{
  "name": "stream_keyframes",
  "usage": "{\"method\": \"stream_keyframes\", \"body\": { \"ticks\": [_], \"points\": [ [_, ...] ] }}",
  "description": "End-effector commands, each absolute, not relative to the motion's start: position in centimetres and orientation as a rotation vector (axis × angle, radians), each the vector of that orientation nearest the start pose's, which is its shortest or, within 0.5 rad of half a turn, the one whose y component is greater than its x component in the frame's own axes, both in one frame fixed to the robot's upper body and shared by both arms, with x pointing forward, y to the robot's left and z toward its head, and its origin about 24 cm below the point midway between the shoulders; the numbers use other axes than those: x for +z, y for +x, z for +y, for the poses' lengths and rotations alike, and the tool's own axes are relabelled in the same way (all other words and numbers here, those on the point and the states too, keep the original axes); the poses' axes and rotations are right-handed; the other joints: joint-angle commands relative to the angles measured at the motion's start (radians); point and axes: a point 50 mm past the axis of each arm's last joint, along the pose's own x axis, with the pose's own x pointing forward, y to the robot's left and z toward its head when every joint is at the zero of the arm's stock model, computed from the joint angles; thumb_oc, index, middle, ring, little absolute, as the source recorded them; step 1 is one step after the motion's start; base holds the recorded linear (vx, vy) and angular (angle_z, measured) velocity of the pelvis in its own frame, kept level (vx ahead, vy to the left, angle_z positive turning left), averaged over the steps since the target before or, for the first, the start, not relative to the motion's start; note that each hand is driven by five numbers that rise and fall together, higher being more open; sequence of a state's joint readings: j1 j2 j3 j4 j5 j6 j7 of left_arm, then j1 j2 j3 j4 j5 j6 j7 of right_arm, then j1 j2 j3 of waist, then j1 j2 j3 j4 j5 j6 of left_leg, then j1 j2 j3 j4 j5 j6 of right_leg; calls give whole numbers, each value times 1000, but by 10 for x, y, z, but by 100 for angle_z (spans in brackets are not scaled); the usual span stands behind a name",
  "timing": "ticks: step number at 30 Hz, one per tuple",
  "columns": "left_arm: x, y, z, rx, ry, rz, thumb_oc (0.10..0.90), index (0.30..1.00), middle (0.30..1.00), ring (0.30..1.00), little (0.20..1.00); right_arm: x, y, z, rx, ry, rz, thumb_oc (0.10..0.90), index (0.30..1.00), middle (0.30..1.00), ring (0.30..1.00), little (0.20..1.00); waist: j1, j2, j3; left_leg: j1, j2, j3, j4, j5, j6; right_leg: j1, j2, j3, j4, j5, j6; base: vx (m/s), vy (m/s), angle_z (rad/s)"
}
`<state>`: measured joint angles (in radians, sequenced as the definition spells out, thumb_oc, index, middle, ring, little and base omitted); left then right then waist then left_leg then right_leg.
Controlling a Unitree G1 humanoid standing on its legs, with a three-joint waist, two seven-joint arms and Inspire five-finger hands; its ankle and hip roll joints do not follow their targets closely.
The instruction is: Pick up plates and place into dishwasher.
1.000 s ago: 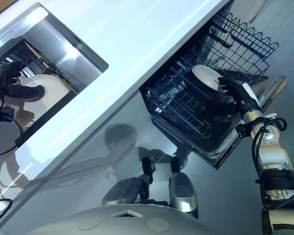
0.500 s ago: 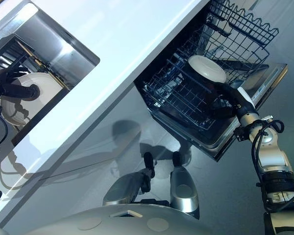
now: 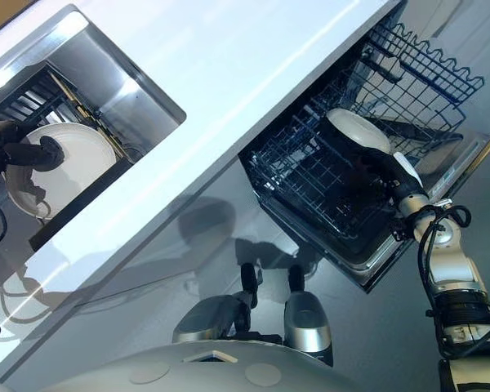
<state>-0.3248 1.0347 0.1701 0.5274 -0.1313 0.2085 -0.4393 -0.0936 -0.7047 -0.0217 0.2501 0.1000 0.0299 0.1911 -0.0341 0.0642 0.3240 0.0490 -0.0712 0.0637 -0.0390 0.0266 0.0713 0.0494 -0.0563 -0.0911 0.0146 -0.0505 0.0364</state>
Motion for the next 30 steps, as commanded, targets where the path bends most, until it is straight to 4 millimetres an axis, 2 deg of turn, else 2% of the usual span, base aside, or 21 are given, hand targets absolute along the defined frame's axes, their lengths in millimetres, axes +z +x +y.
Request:
{"method": "stream_keyframes", "body": {
  "ticks": [1, 4, 7, 10, 13, 14, 15, 18, 20, 21, 22, 26, 30],
  "points": [
    [145, 262, 386, 11, 577, 279, 100, 300, 300, 300, 200, 97, 272, -291, 54, -535, 33, 800, 900, 900, 900, 900, 43, -8, -166, -29, -39, -18, 78, -117, -1, -100, 5, -24, 118, -43, 70, -26, -130, 9],
    [150, 265, 377, 22, 594, 197, 100, 300, 300, 300, 200, 97, 273, -287, 51, -514, 14, 800, 900, 900, 900, 900, 50, -10, -182, -14, -33, -27, 59, -110, -7, -76, 12, -33, 102, -48, 62, -28, -140, 13],
    [160, 267, 373, 89, 634, 105, 100, 300, 300, 300, 200, 107, 275, -284, 32, -496, -45, 800, 900, 900, 900, 900, 50, -13, -192, 2, -25, -36, 40, -104, -14, -57, 21, -35, 84, -50, 56, -29, -134, 10],
    [175, 268, 370, 184, 677, -14, 100, 300, 300, 300, 200, 127, 277, -282, -21, -480, -163, 800, 900, 900, 900, 900, 50, -15, -205, 15, -15, -44, 20, -97, -22, -37, 31, -35, 65, -56, 47, -30, -137, 9],
    [199, 268, 371, 356, 741, -180, 100, 300, 300, 300, 200, 159, 278, -279, -105, -489, -337, 800, 900, 900, 900, 900, 44, -15, -221, 24, -4, -48, -3, -87, -32, -23, 47, -28, 50, -63, 36, -53, -111, 8],
    [203, 268, 370, 379, 747, -208, 100, 300, 300, 300, 200, 163, 278, -279, -116, -486, -361, 800, 900, 900, 900, 900, 44, -14, -222, 18, -2, -47, -2, -79, -33, -26, 50, -28, 48, -54, 33, -87, -103, 7],
    [219, 267, 368, 463, 740, -331, 100, 300, 300, 300, 200, 179, 277, -277, -153, -473, -446, 800, 900, 900, 900, 900, 39, -14, -230, 19, 3, -46, -9, -75, -38, -22, 56, -24, 42, -57, 27, -87, -104, 4],
    [243, 257, 358, 568, 745, -527, 100, 300, 300, 300, 200, 197, 269, -277, -178, -442, -549, 800, 900, 900, 900, 900, 33, -17, -247, 25, 13, -40, -17, -71, -47, -9, 66, -23, 31, -63, 16, -45, -100, 3],
    [249, 248, 348, 608, 731, -652, 100, 300, 300, 300, 200, 202, 265, -276, -164, -396, -587, 800, 900, 900, 900, 900, 31, -23, -258, 30, 19, -41, -24, -68, -53, -1, 74, -18, 24, -66, 9, -26, -84, 6],
    [248, 248, 348, 609, 732, -651, 100, 300, 300, 300, 200, 202, 264, -276, -163, -396, -586, 800, 900, 900, 900, 900, 31, -22, -259, 31, 19, -42, -25, -68, -53, 0, 74, -18, 23, -66, 9, -25, -93, 5],
    [252, 241, 341, 632, 717, -747, 100, 300, 300, 300, 200, 205, 262, -274, -129, -344, -608, 800, 900, 900, 900, 900, 31, -26, -268, 33, 23, -41, -27, -65, -58, 5, 78, -18, 20, -67, 5, -25, -91, 3],
    [250, 235, 318, 664, 654, -912, 100, 300, 300, 300, 200, 207, 263, -255, 6, -206, -633, 800, 900, 900, 900, 900, 32, -37, -283, 37, 31, -45, -24, -66, -66, 17, 86, -21, 15, -74, -4, -23, -95, 5],
    [251, 237, 295, 680, 656, -1044, 100, 300, 300, 300, 200, 213, 264, -231, 125, -142, -681, 800, 900, 900, 900, 900, 30, -44, -296, 42, 36, -45, -22, -66, -72, 24, 90, -28, 13, -76, -10, -20, -81, 4]
  ]
}}
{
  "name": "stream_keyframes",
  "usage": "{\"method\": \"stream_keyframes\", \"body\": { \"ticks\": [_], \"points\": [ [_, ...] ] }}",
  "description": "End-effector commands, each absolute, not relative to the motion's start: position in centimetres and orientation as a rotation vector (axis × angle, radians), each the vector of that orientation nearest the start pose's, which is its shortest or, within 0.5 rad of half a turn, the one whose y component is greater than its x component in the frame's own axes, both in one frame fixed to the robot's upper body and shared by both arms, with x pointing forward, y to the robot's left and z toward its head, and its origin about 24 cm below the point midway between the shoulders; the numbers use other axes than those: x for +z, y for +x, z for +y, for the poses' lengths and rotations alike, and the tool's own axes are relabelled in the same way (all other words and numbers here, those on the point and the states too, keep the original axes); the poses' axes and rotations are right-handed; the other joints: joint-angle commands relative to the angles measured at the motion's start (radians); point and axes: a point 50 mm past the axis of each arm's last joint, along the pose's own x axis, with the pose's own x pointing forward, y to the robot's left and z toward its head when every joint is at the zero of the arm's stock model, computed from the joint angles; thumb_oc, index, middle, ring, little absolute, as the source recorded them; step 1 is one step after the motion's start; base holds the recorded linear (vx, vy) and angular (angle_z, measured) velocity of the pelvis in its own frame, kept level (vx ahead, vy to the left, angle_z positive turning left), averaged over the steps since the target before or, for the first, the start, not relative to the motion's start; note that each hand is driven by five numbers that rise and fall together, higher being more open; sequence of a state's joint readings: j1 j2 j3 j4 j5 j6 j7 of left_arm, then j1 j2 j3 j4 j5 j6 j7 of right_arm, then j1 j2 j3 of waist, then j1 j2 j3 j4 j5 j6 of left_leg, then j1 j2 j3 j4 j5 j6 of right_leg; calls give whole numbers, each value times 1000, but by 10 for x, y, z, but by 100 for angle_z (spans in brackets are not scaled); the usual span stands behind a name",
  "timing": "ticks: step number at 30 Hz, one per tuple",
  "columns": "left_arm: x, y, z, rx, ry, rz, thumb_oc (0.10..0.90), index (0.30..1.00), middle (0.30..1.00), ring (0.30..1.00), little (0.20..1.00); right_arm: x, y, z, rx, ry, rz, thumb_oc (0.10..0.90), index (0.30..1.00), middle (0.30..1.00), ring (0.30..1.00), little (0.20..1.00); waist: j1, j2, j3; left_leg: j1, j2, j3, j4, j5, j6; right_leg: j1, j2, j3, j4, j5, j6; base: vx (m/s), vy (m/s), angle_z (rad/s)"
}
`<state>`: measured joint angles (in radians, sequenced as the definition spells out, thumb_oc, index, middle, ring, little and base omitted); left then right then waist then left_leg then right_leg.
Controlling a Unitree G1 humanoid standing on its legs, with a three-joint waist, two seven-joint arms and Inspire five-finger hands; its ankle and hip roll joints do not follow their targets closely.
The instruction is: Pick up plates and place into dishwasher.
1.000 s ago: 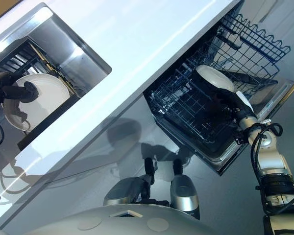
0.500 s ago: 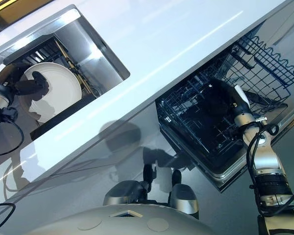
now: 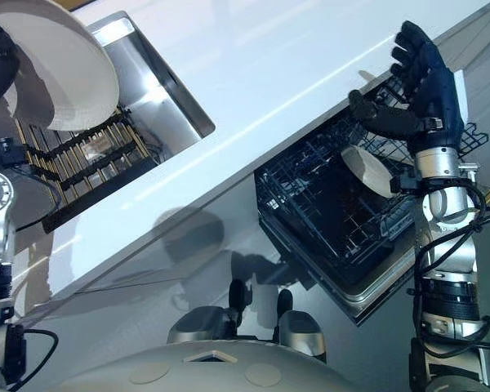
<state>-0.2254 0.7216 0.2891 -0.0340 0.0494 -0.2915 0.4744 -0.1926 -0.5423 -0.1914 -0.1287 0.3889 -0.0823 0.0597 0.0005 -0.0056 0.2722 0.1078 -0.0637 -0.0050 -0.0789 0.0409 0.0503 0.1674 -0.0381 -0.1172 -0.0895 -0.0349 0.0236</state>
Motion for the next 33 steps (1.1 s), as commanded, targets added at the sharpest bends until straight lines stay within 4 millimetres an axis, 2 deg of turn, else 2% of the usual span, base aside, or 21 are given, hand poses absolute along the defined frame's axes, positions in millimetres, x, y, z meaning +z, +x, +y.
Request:
{"method": "stream_keyframes", "body": {
  "ticks": [1, 9, 14, 21, 28, 33],
  "points": [
    [252, 237, 292, 682, 656, -1061, 100, 300, 300, 300, 200, 215, 263, -227, 138, -139, -695, 800, 900, 900, 900, 900, -4, 25, -246, -17, 29, 25, 19, -81, -52, -92, 71, -4, 115, -91, 2, -20, -68, 0],
    [267, 245, 251, 648, 634, -1264, 100, 300, 300, 300, 200, 240, 261, -178, 367, -19, -821, 800, 900, 900, 900, 900, -5, 25, -259, -18, 35, 41, 29, -83, -64, -88, 74, -20, 103, -82, -1, -5, -51, -2],
    [271, 251, 224, 567, 618, -1325, 100, 300, 300, 300, 200, 246, 259, -152, 509, 58, -836, 800, 900, 900, 900, 900, -10, 28, -265, -14, 36, 45, 29, -86, -65, -87, 75, -23, 109, -86, -2, 4, -6, 0],
    [261, 269, 183, 421, 578, -1293, 100, 300, 300, 300, 200, 243, 262, -117, 647, 135, -790, 800, 900, 900, 900, 900, -20, 29, -270, -3, 34, 48, 30, -93, -59, -82, 76, -14, 111, -86, 1, 13, -11, -3],
    [247, 279, 157, 308, 510, -1223, 100, 300, 300, 300, 200, 232, 267, -96, 692, 179, -716, 800, 900, 900, 900, 900, -30, 30, -266, 6, 33, 49, 34, -98, -51, -81, 81, 2, 120, -88, 3, 25, -4, -4],
    [237, 282, 145, 251, 487, -1191, 100, 300, 300, 300, 200, 225, 270, -89, 699, 188, -672, 800, 900, 900, 900, 900, -33, 29, -263, 17, 31, 49, 33, -108, -47, -73, 81, 7, 122, -96, 5, 49, 3, -2]
  ]
}}
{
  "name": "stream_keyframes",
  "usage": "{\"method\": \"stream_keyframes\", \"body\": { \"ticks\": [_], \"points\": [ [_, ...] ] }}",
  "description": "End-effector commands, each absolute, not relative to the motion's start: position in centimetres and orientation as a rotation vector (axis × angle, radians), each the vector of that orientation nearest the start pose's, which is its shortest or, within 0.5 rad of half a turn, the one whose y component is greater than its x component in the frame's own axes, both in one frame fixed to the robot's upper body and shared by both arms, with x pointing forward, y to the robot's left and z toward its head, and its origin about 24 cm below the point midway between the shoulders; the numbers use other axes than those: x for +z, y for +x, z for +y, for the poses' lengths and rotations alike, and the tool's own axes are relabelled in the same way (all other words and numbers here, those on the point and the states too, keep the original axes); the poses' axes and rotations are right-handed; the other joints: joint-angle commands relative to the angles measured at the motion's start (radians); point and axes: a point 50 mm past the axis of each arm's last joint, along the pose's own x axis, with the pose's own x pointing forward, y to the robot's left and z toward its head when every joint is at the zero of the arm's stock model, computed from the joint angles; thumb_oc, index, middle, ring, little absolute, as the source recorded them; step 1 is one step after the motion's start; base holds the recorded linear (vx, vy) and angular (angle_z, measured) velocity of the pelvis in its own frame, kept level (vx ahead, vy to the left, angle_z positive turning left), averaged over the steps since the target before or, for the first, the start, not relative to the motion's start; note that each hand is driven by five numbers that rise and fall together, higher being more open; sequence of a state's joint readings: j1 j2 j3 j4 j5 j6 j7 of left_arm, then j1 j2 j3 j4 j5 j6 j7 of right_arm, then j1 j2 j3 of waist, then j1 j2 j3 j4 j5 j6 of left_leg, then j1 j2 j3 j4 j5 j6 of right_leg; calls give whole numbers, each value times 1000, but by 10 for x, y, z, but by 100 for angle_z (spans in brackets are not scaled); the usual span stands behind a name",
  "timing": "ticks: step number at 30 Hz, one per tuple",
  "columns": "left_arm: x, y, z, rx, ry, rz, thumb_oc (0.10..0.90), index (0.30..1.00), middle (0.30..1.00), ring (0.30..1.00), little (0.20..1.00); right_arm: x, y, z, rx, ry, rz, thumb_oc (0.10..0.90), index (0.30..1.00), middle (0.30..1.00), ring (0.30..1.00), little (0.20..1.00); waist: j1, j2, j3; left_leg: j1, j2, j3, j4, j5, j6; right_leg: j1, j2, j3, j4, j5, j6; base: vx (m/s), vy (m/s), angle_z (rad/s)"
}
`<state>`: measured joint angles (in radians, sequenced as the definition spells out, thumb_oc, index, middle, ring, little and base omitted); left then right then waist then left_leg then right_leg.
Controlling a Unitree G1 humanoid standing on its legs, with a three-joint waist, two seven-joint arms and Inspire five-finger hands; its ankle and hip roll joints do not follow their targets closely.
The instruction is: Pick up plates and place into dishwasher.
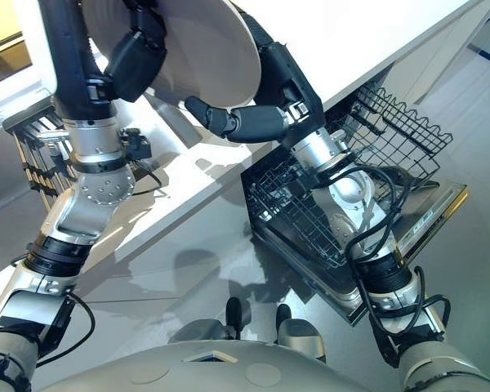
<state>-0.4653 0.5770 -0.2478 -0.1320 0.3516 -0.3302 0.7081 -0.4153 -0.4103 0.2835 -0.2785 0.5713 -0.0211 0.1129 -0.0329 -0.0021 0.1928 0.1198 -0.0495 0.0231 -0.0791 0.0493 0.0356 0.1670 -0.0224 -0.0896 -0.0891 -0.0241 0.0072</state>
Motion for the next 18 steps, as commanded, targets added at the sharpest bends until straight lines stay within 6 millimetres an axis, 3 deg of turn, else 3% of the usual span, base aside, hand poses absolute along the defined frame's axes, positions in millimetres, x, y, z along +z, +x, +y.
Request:
{"method": "stream_keyframes", "body": {
  "ticks": [1, 4, 5, 6, 7, 18],
  "points": [
    [235, 282, 143, 237, 483, -1183, 100, 300, 300, 300, 200, 223, 271, -88, 697, 193, -658, 800, 900, 900, 900, 900, 1, 25, -183, 5, 16, 20, 33, -116, -31, -72, 66, -20, 121, -107, 21, 56, 3, -1],
    [228, 281, 135, 186, 453, -1158, 100, 300, 300, 300, 200, 213, 274, -86, 680, 200, -612, 800, 900, 900, 900, 900, 1, 23, -179, 8, 15, 18, 33, -118, -29, -70, 66, -21, 123, -108, 22, 47, 1, 1],
    [227, 281, 134, 177, 448, -1157, 100, 300, 300, 300, 200, 211, 274, -86, 673, 198, -602, 358, 521, 521, 521, 458, 1, 22, -178, 8, 15, 18, 34, -118, -28, -70, 66, -21, 123, -108, 22, 39, 2, 1],
    [225, 281, 132, 166, 443, -1151, 100, 300, 300, 300, 200, 209, 275, -85, 664, 197, -592, 259, 436, 436, 436, 359, 2, 22, -178, 7, 15, 17, 34, -118, -28, -70, 66, -20, 123, -108, 22, 37, 7, 0],
    [223, 280, 129, 149, 439, -1143, 100, 300, 300, 300, 200, 206, 277, -85, 654, 197, -575, 100, 300, 300, 300, 200, 1, 21, -177, 8, 14, 16, 33, -118, -28, -69, 67, -20, 121, -107, 22, 36, 11, 0],
    [192, 281, 125, 20, 357, -935, 100, 300, 300, 300, 200, 197, 277, -98, 535, 264, -578, 100, 300, 300, 300, 200, 15, 18, -161, 6, 9, 2, 42, -122, -22, -62, 64, -28, 110, -102, 22, 3, 1, 0]
  ]
}}
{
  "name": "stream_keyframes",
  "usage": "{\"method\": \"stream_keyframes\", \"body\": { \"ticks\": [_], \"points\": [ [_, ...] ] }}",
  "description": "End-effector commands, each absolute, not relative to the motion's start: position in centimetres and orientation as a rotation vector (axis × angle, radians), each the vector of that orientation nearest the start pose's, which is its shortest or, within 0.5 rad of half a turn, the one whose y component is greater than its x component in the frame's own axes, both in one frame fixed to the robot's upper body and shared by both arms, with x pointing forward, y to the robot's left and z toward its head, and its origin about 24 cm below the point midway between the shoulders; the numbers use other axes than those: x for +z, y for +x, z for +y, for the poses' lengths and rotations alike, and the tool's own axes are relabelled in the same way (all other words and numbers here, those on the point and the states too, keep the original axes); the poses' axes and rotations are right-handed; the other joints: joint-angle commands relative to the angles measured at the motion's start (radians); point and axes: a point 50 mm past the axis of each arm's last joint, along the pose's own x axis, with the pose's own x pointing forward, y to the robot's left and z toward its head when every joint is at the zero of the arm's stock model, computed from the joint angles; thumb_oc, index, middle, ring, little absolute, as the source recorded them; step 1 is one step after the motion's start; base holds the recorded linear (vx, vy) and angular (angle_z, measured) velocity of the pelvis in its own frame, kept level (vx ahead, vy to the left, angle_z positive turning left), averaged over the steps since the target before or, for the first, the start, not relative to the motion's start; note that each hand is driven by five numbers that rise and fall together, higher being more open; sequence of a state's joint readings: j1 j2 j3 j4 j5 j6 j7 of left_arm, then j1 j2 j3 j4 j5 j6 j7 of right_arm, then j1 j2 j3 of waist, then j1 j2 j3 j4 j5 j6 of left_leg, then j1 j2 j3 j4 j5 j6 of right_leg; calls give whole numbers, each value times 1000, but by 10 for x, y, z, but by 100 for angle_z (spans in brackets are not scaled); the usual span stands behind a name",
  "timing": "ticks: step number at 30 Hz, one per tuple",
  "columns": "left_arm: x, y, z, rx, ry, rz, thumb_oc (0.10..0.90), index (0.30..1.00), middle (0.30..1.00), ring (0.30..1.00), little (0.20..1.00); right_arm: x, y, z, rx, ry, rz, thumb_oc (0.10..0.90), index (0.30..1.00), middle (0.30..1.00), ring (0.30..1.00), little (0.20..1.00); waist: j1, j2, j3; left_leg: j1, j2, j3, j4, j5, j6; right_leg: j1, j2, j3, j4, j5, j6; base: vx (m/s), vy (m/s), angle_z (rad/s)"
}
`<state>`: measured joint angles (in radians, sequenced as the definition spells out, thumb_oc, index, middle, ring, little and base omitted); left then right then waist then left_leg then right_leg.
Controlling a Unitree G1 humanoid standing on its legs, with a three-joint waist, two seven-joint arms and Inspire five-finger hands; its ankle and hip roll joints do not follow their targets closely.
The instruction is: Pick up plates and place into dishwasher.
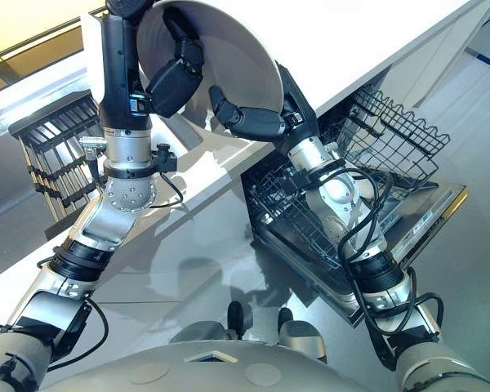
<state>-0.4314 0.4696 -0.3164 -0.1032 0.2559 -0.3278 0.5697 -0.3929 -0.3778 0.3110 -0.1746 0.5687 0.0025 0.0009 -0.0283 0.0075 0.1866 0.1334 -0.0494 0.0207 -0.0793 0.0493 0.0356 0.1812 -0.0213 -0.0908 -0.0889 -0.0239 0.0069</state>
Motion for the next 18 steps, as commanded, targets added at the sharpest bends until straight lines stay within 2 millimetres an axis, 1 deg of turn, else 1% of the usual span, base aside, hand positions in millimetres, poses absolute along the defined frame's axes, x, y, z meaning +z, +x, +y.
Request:
{"method": "stream_keyframes", "body": {
  "ticks": [1, 3, 4, 5, 6, 7, 8, 10, 11, 13, 15, 16, 17, 18],
  "points": [
    [182, 282, 124, -16, 342, -870, 100, 300, 300, 300, 200, 197, 276, -102, 505, 272, -592, 100, 300, 300, 300, 200, 14, 9, -152, -8, 8, 2, 43, -123, -21, -76, 61, -30, 111, -102, 23, 0, 0, 0],
    [167, 284, 126, -74, 308, -761, 100, 300, 300, 300, 200, 197, 275, -111, 449, 275, -618, 100, 300, 300, 300, 200, 18, 10, -149, -6, 8, 1, 41, -122, -19, -74, 60, -34, 111, -102, 24, 0, 0, 0],
    [158, 284, 128, -114, 286, -690, 133, 328, 328, 328, 233, 197, 274, -116, 418, 278, -629, 100, 300, 300, 300, 200, 19, 11, -148, -5, 9, 1, 42, -123, -19, -74, 60, -35, 111, -102, 24, 30, 2, 2],
    [150, 285, 129, -147, 269, -633, 259, 436, 436, 436, 359, 198, 273, -122, 386, 283, -646, 100, 300, 300, 300, 200, 21, 12, -147, -5, 8, 1, 42, -124, -19, -74, 60, -35, 110, -102, 25, 0, 0, 0],
    [144, 285, 130, -173, 252, -590, 405, 561, 561, 561, 505, 198, 273, -125, 364, 285, -654, 100, 300, 300, 300, 200, 22, 13, -147, -6, 8, 0, 43, -124, -19, -74, 59, -35, 110, -101, 26, 0, 0, 0],
    [136, 285, 131, -212, 234, -533, 438, 589, 589, 589, 538, 200, 273, -131, 330, 282, -672, 100, 300, 300, 300, 200, 24, 14, -146, -6, 8, 1, 44, -125, -18, -74, 59, -36, 109, -100, 26, 34, -2, 0],
    [122, 285, 132, -275, 192, -421, 800, 900, 900, 900, 900, 203, 272, -140, 280, 281, -696, 100, 300, 300, 300, 200, 26, 15, -144, -7, 8, 0, 46, -125, -18, -74, 58, -38, 109, -99, 26, 38, 0, 0],
    [101, 283, 134, -356, 136, -283, 800, 900, 900, 900, 900, 208, 271, -154, 201, 270, -734, 100, 300, 300, 300, 200, 29, 19, -140, -6, 7, -1, 48, -126, -16, -73, 56, -40, 107, -97, 27, 44, 2, 0],
    [92, 281, 136, -392, 82, -211, 800, 900, 900, 900, 900, 214, 271, -163, 137, 263, -767, 100, 300, 300, 300, 200, 31, 21, -139, -5, 7, -2, 47, -127, -15, -72, 54, -42, 104, -95, 28, 43, 1, 1],
    [84, 279, 141, -408, 30, -159, 800, 900, 900, 900, 900, 219, 271, -175, 65, 250, -800, 100, 300, 300, 300, 200, 34, 23, -138, -4, 6, -4, 45, -127, -16, -71, 52, -45, 101, -93, 29, 49, 1, 1],
    [79, 278, 154, -383, -62, -115, 800, 900, 900, 900, 900, 225, 269, -195, -81, 202, -856, 100, 300, 300, 300, 200, 39, 26, -139, -4, 4, -8, 42, -126, -15, -70, 49, -50, 98, -92, 30, 61, 5, 2],
    [79, 278, 156, -374, -71, -113, 800, 900, 900, 900, 900, 226, 268, -199, -106, 190, -864, 100, 300, 300, 300, 200, 40, 27, -139, -4, 4, -9, 42, -126, -15, -70, 48, -51, 97, -92, 30, 47, 8, 2],
    [80, 278, 163, -349, -75, -120, 800, 900, 900, 900, 900, 226, 268, -207, -150, 178, -872, 100, 300, 300, 300, 200, 41, 28, -139, -4, 2, -11, 40, -126, -15, -70, 47, -53, 96, -93, 30, 55, 15, 3],
    [82, 277, 174, -304, -96, -129, 800, 900, 900, 900, 900, 224, 267, -220, -230, 147, -877, 100, 300, 300, 300, 200, 44, 29, -139, -4, 1, -13, 38, -124, -15, -69, 45, -57, 96, -93, 31, 67, 19, 5]
  ]
}}
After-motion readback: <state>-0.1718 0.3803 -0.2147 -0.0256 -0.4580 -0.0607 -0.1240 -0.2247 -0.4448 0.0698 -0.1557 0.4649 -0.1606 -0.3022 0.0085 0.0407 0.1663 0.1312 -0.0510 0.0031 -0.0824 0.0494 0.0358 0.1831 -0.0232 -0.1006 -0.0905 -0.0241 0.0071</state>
